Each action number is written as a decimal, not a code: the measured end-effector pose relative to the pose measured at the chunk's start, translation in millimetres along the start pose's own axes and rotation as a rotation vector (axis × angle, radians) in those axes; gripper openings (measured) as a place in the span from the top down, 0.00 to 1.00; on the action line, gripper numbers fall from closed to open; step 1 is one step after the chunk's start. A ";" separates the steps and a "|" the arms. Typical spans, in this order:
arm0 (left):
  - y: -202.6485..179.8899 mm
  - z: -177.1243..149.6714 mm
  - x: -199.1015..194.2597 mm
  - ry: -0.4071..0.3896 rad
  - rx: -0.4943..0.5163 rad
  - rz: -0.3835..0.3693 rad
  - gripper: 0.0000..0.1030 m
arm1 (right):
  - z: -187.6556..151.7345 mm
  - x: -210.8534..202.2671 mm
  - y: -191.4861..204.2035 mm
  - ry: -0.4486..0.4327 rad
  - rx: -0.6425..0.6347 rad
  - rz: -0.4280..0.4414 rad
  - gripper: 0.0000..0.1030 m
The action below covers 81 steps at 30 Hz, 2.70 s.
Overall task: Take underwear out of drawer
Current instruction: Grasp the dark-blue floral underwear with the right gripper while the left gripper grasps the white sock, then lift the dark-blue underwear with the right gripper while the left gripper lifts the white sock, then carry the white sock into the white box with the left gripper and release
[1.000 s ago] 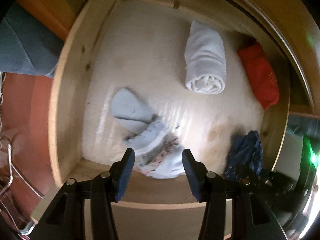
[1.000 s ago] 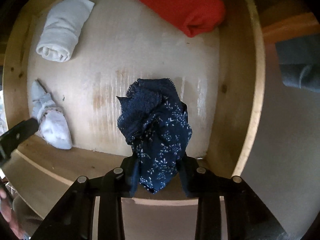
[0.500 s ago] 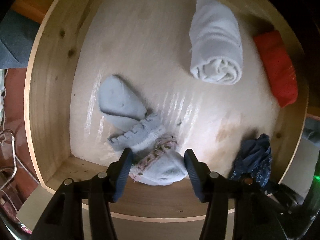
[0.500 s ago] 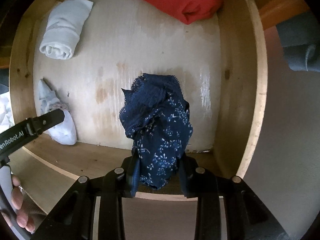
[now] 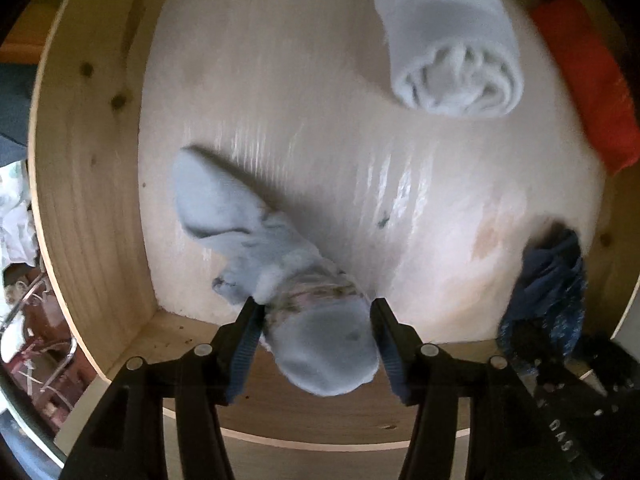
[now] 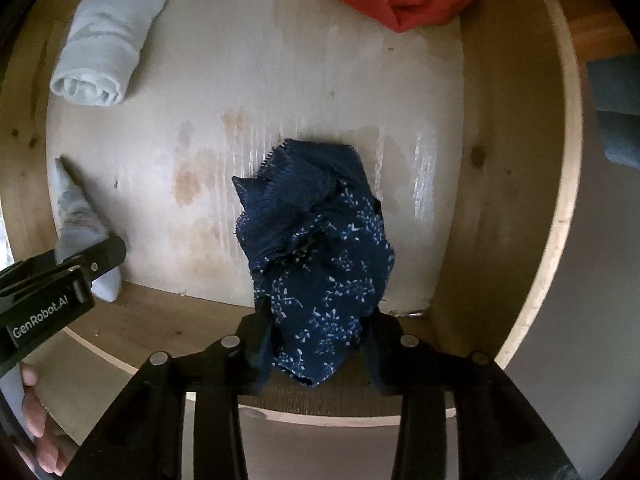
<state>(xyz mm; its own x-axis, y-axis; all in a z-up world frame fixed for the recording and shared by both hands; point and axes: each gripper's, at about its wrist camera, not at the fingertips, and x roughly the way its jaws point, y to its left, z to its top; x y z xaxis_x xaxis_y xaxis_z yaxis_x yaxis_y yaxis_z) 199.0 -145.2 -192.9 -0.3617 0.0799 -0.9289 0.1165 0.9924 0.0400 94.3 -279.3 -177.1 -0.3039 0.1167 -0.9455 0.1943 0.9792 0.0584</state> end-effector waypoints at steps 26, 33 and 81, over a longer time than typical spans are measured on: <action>39.0 -35.3 -32.6 -0.202 0.112 -0.100 0.77 | -27.9 -29.3 21.3 -0.212 -0.039 0.080 0.77; 43.3 -77.1 -54.1 -0.285 0.139 -0.113 0.77 | -47.6 -38.7 24.9 -0.281 -0.038 0.088 0.77; 111.3 -215.0 -355.8 -1.214 0.191 -0.082 0.77 | -108.4 -112.3 -3.0 -0.613 -0.026 0.068 0.76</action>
<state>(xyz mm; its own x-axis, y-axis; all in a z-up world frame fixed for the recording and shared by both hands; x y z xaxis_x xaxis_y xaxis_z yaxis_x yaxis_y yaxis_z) 141.8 -43.0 221.2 0.7082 -0.2224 -0.6700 0.3045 0.9525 0.0057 26.8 -277.3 -36.4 0.3009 0.0704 -0.9511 0.1692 0.9775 0.1259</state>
